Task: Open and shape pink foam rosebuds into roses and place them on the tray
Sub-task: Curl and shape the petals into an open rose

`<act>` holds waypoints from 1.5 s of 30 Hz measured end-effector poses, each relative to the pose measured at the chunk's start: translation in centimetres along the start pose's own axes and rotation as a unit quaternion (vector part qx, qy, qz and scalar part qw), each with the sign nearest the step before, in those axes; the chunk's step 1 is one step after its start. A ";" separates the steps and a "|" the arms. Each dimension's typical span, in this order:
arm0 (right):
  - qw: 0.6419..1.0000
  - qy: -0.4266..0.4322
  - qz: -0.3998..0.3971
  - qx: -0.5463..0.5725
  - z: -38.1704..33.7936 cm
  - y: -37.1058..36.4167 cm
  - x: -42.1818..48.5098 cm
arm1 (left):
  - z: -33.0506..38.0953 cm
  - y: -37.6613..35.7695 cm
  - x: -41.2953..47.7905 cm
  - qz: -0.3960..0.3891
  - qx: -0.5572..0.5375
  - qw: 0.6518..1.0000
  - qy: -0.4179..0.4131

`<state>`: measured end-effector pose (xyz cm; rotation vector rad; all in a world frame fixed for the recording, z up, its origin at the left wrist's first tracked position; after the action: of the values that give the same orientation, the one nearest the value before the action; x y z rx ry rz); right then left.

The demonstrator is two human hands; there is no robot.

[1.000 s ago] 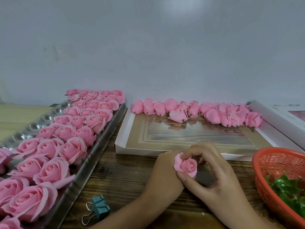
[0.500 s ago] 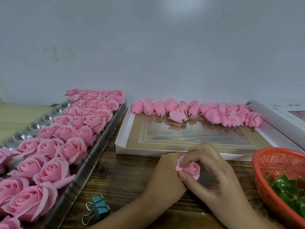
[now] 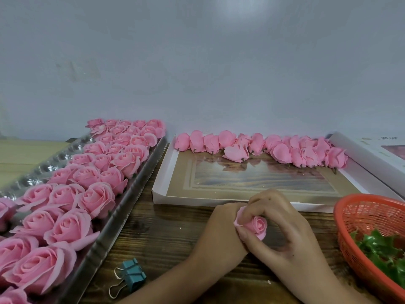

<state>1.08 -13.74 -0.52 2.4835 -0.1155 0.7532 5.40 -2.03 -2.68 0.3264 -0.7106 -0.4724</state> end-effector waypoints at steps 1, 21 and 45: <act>1.000 -0.003 -0.002 0.000 0.0 0.0 0.0 | -0.1 0.0 0.0 0.004 0.003 1.000 -0.002; 0.998 -0.053 -0.003 0.024 0.4 0.0 -0.1 | 0.9 0.7 0.5 0.043 -0.056 0.997 0.029; 0.970 -0.162 -0.017 0.182 1.1 -0.1 0.2 | 0.7 0.8 0.5 0.072 0.053 0.995 0.036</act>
<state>1.81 -14.23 -1.24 2.9373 -0.0555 0.3701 5.52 -1.66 -1.56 0.3873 -0.6849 -0.2852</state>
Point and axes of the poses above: each hand's wrist, its own x-axis towards the middle knuckle, its own y-axis out of the back of the hand, z = x × y, the point moved 1 cm from there along x, towards the middle knuckle, and after that the axes turned 14 degrees about -y, right-handed, at the moved point
